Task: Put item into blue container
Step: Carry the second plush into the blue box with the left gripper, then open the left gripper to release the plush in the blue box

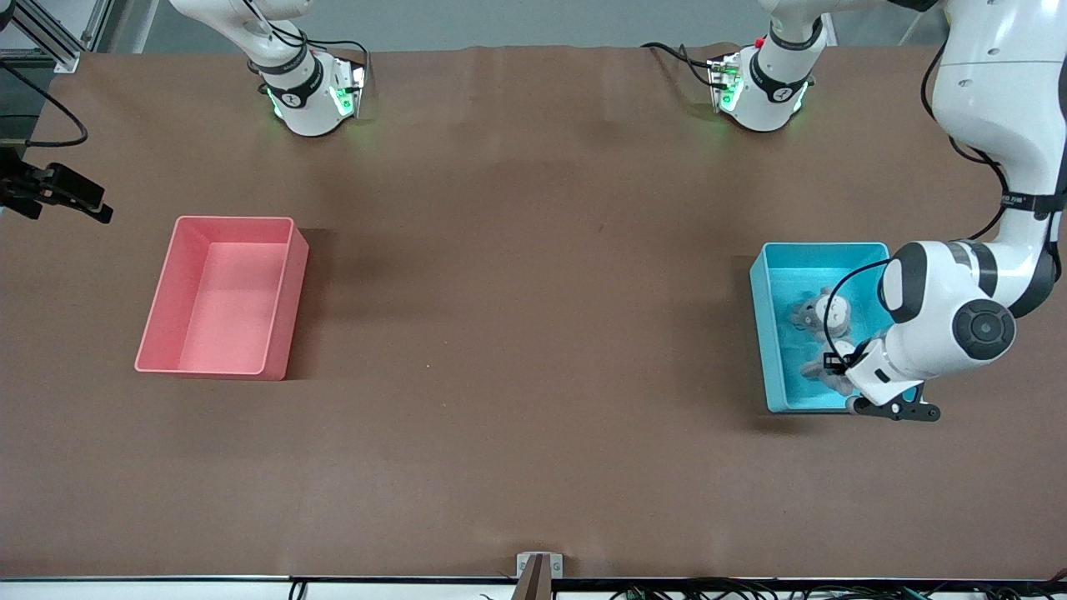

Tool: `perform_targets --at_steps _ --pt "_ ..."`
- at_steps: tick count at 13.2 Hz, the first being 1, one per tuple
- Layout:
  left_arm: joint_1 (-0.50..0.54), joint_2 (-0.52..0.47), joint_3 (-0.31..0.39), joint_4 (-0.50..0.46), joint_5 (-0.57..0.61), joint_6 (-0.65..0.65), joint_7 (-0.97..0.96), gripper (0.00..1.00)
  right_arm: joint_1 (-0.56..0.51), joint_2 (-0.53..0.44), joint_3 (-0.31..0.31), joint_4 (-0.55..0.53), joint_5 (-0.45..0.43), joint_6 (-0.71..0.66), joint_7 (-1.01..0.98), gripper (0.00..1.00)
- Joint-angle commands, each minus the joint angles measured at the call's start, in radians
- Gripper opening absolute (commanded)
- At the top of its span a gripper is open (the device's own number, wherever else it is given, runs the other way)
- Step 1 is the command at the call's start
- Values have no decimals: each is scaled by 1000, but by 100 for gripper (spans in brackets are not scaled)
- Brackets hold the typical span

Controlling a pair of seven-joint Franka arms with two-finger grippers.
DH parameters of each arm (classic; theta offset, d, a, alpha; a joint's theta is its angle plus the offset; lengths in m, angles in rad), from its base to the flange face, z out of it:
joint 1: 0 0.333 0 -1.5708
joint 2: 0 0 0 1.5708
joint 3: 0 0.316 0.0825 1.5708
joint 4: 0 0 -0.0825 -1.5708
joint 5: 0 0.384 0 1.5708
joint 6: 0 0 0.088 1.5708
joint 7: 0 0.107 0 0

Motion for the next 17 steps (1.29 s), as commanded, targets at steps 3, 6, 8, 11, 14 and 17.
perform_targets --at_steps 3,6,8,11,14,17 --pt "5 35 -7 21 22 0 1 28 6 -38 -6 -36 -1 6 -60 100" --pt "4 17 -7 21 20 -14 1 100 3 -39 -9 -38 48 -3 -63 100" --pt "4 -35 -7 15 19 -76 2 100 3 -39 -9 -38 42 -9 -66 100" --pt "11 -176 -11 15 5 -228 4 100 6 -39 -6 -36 11 -12 -74 100" --pt "11 -331 -13 17 -39 -377 4 100 5 -38 -6 -36 2 -11 -112 100" --pt "13 -480 -13 23 -107 -474 -7 100 2 -38 -7 -36 13 -20 -101 100"
